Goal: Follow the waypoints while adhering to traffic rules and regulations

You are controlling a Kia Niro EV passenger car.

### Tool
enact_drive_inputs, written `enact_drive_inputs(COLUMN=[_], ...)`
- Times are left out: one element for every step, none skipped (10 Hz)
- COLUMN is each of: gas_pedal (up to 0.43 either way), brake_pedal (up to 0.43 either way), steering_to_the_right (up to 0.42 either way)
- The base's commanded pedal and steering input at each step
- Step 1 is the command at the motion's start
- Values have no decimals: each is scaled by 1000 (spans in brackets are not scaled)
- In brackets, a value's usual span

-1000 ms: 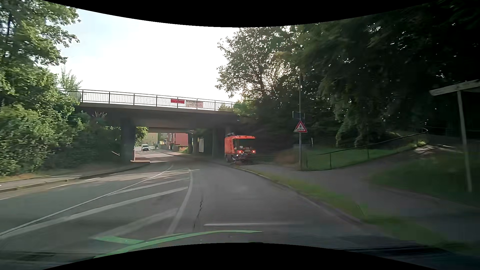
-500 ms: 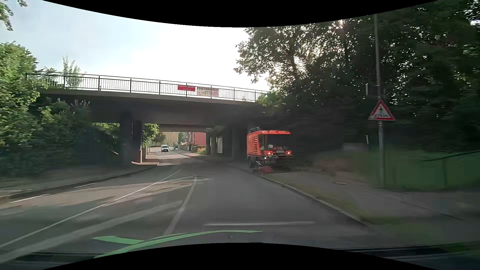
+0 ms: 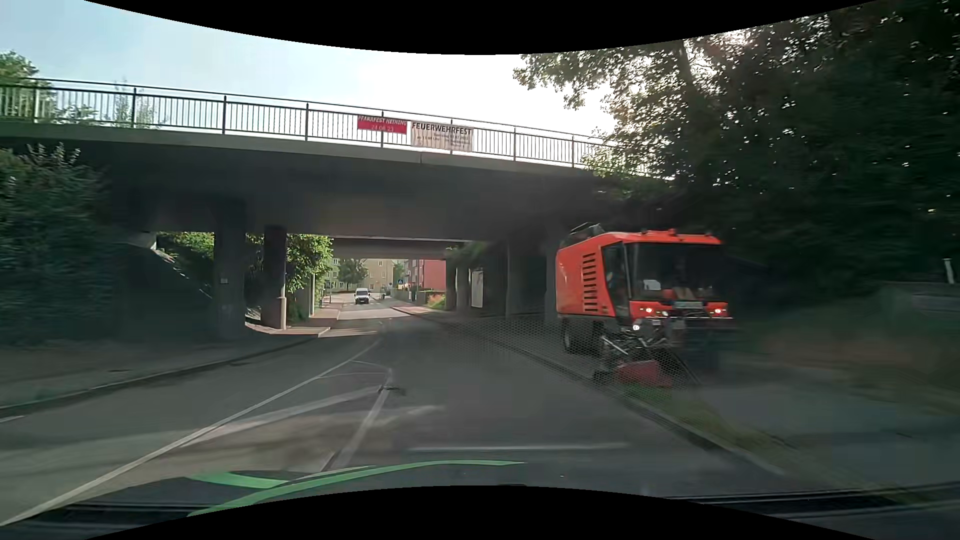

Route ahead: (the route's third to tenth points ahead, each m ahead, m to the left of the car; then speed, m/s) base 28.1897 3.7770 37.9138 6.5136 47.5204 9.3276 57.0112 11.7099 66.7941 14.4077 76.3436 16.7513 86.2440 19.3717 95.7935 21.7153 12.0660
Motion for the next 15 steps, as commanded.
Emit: enact_drive_inputs(gas_pedal=[0,0,0,0,0,28,59,59,59,59,59,59,59,59,59], brake_pedal=[0,0,0,0,0,0,0,0,0,0,0,0,0,0,0], steering_to_the_right=[-59,-53,-49,-45,-45,-45,-44,-44,-44,-42,-38,-38,-38,-38,-38])
